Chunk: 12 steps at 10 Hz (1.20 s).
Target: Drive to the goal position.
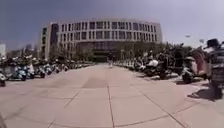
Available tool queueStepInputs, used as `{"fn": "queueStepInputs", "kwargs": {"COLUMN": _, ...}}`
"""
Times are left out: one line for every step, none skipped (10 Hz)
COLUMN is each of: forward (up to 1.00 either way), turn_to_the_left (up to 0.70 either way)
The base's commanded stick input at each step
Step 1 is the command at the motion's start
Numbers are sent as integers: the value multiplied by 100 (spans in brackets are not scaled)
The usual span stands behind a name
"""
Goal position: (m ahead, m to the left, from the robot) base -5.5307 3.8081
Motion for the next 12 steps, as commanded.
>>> {"fn": "queueStepInputs", "kwargs": {"forward": 0, "turn_to_the_left": 70}}
{"fn": "queueStepInputs", "kwargs": {"forward": 0, "turn_to_the_left": 70}}
{"fn": "queueStepInputs", "kwargs": {"forward": 0, "turn_to_the_left": 70}}
{"fn": "queueStepInputs", "kwargs": {"forward": 0, "turn_to_the_left": 70}}
{"fn": "queueStepInputs", "kwargs": {"forward": 0, "turn_to_the_left": 70}}
{"fn": "queueStepInputs", "kwargs": {"forward": 0, "turn_to_the_left": 70}}
{"fn": "queueStepInputs", "kwargs": {"forward": 0, "turn_to_the_left": 70}}
{"fn": "queueStepInputs", "kwargs": {"forward": 0, "turn_to_the_left": 70}}
{"fn": "queueStepInputs", "kwargs": {"forward": 0, "turn_to_the_left": 70}}
{"fn": "queueStepInputs", "kwargs": {"forward": 0, "turn_to_the_left": 70}}
{"fn": "queueStepInputs", "kwargs": {"forward": 0, "turn_to_the_left": 70}}
{"fn": "queueStepInputs", "kwargs": {"forward": 0, "turn_to_the_left": 70}}
